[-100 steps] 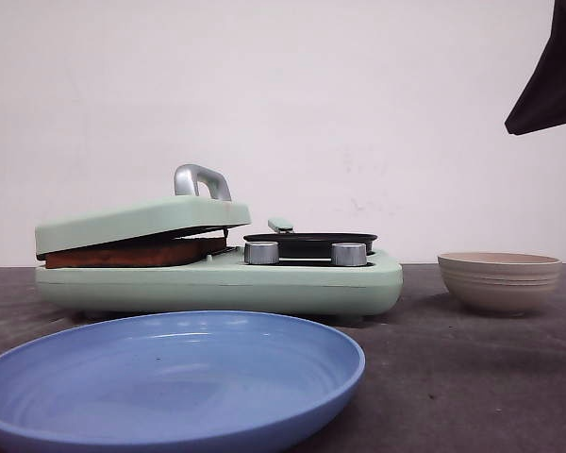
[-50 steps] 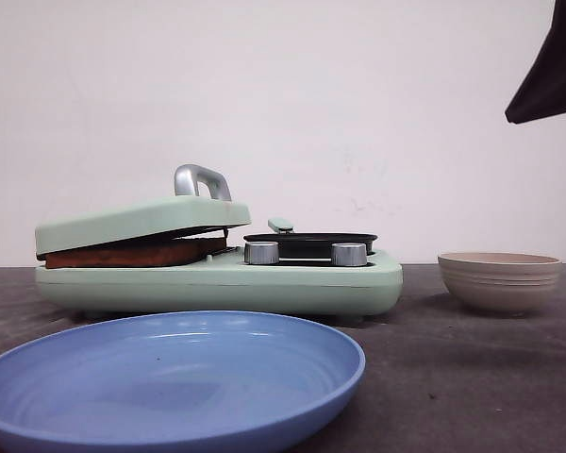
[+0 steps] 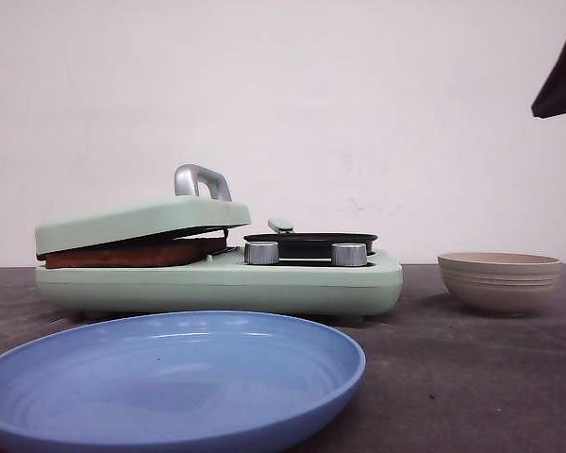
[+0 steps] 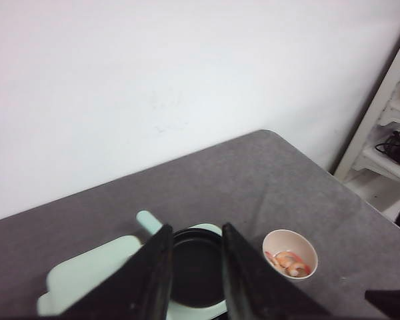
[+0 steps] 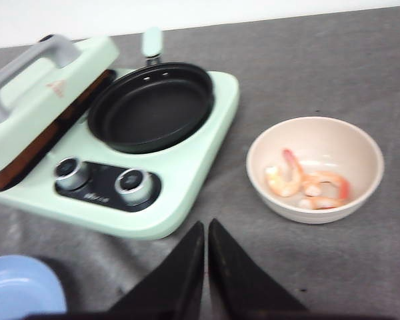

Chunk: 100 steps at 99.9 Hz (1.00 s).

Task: Make breakfast with bread and shrimp
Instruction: 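Move the right gripper toward the cream bowl of shrimp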

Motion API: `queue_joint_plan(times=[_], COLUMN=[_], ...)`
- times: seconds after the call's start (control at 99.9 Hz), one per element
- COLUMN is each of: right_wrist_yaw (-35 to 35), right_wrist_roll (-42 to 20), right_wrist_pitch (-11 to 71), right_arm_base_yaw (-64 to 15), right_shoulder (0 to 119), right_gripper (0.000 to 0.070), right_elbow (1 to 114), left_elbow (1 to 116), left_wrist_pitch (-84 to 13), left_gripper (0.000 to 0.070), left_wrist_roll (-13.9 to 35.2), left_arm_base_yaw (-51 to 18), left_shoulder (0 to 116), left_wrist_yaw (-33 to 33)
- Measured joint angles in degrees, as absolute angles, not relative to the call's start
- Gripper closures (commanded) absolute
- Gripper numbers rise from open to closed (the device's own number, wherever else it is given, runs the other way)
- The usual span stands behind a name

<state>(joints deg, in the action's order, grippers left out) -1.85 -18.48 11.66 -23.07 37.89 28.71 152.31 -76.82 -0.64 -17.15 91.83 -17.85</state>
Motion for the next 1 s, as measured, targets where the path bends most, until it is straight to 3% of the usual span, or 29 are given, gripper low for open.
queue_joint_plan(times=[0.24, 0.43, 0.59, 1.001], right_wrist_yaw=[1.7, 3.4, 4.6, 4.5], right_wrist_roll=[-18.2, -18.2, -18.2, -17.6], right_wrist_pitch=[11.7, 11.7, 11.9, 12.8], right_arm_base_yaw=[-19.4, -18.8, -18.7, -18.7], right_shoulder=[37.9, 37.9, 37.9, 37.9], right_gripper=[0.0700, 0.0700, 0.0700, 0.0700], right_elbow=[28.7, 28.7, 28.7, 28.7], left_elbow=[152.3, 152.3, 152.3, 152.1], left_wrist_pitch=[-79.4, -72.6, -65.6, -66.0], left_gripper=[0.0630, 0.0630, 0.0630, 0.0632], left_wrist_roll=[-1.0, -1.0, -1.7, -6.9], left_arm_base_yaw=[-17.1, -17.1, -17.1, -17.1], left_shoulder=[87.7, 87.8, 90.3, 99.4], left_wrist_yaw=[-16.6, -16.7, -16.9, -20.0])
